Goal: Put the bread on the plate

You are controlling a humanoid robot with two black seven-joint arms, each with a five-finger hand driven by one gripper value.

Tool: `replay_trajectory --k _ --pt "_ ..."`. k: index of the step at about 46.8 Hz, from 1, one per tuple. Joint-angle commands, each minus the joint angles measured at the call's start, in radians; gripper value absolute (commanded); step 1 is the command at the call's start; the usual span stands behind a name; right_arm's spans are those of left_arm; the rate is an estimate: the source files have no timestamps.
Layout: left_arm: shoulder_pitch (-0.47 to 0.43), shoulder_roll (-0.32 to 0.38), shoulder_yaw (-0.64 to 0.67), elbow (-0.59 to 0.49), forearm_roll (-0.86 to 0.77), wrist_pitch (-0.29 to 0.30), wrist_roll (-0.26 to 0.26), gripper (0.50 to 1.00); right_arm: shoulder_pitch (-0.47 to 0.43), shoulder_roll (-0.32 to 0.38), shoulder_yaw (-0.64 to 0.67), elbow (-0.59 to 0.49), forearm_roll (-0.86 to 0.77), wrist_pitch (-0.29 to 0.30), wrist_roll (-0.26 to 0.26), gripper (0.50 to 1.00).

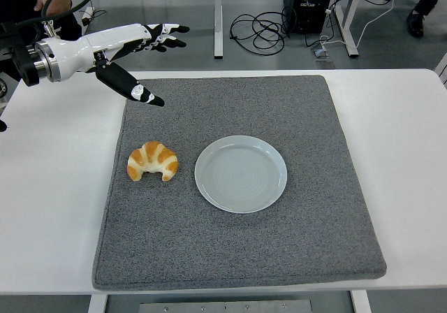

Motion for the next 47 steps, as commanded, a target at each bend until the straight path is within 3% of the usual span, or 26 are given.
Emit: replay_trajectory --k 1,15,33,41,47 --pt "0.000 0.011 0.006 0.000 0.057 -0.001 0.000 0.952 0.000 0.000 0.000 0.000 0.000 0.000 0.000 1.000" --pt "0.055 0.042 0.020 -0.027 0.204 0.011 -0.006 0.943 0.003 0.000 0.002 0.000 0.000 0.000 0.000 1.000" --pt "0.267 0.022 0.013 -0.018 0.342 0.206 -0.020 0.937 0.005 0.000 0.000 0.000 0.000 0.000 0.000 1.000" --pt "0.317 -0.012 0.011 -0.001 0.342 0.256 -0.021 0.937 0.005 0.000 -0.001 0.000 0.000 0.000 0.000 1.000" --pt "0.339 -0.041 0.013 0.054 0.342 0.285 -0.052 0.937 0.005 0.000 -0.001 0.000 0.000 0.000 0.000 1.000"
